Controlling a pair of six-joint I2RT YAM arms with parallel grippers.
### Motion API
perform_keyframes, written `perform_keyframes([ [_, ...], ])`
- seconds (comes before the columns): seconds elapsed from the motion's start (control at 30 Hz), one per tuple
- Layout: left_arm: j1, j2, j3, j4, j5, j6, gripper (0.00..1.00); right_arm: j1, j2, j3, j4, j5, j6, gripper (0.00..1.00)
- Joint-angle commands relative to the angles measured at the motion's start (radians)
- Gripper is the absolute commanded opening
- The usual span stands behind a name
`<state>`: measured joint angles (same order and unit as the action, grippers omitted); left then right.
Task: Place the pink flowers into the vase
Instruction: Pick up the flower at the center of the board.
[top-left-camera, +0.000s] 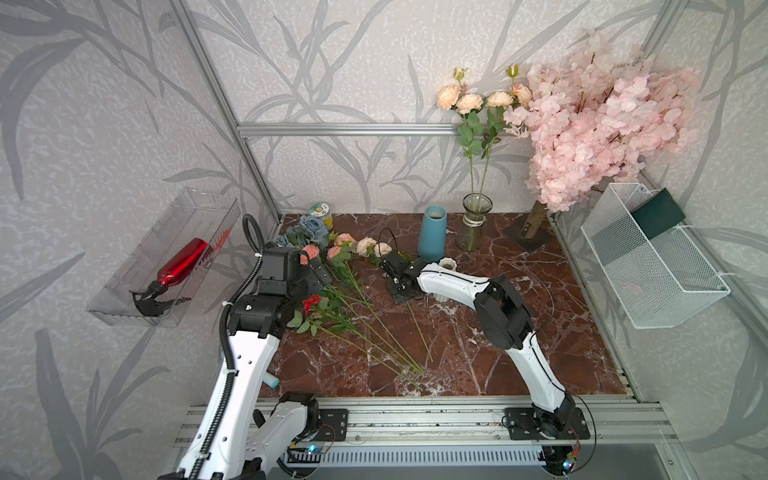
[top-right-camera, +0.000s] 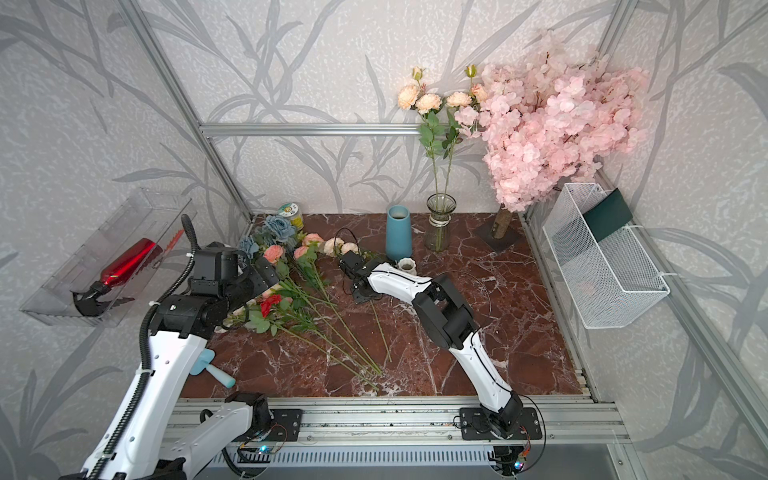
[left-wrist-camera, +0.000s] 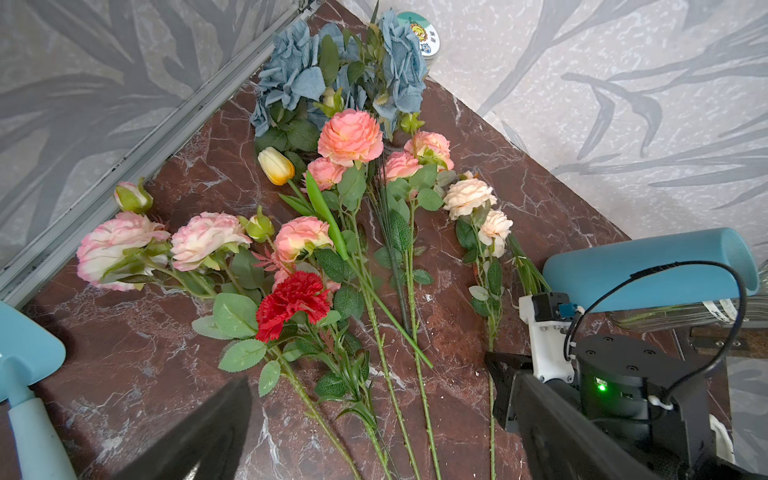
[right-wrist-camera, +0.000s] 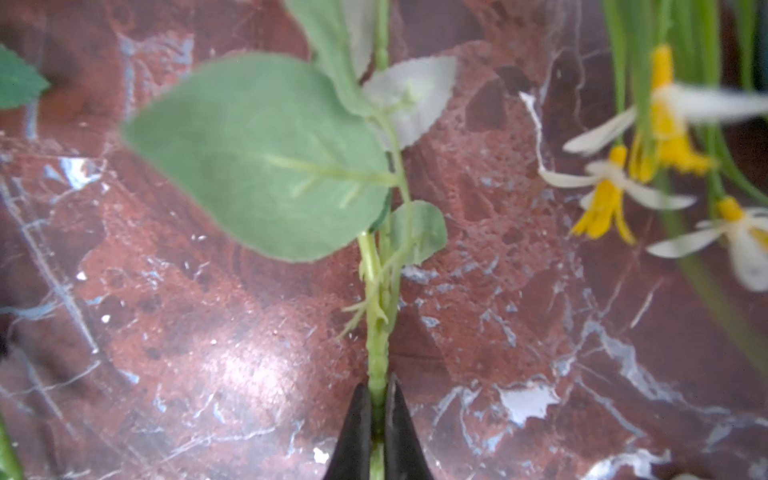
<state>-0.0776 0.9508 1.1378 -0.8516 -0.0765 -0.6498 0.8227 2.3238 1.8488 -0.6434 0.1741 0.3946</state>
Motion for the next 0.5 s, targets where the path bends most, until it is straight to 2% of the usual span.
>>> perform_keyframes([
  [0.0,0.005,-0.014,-0.009,0.005,-0.006,-0.013,0.99,0.003,-0.031,-0.014,-0.005,-0.010,-0.015,0.03],
  [0.47,0.005,-0.026,-0.006,-0.001,0.006,-0.027,0.99,0.006,-0.168,-0.067,0.054,-0.065,-0.012,0.00],
])
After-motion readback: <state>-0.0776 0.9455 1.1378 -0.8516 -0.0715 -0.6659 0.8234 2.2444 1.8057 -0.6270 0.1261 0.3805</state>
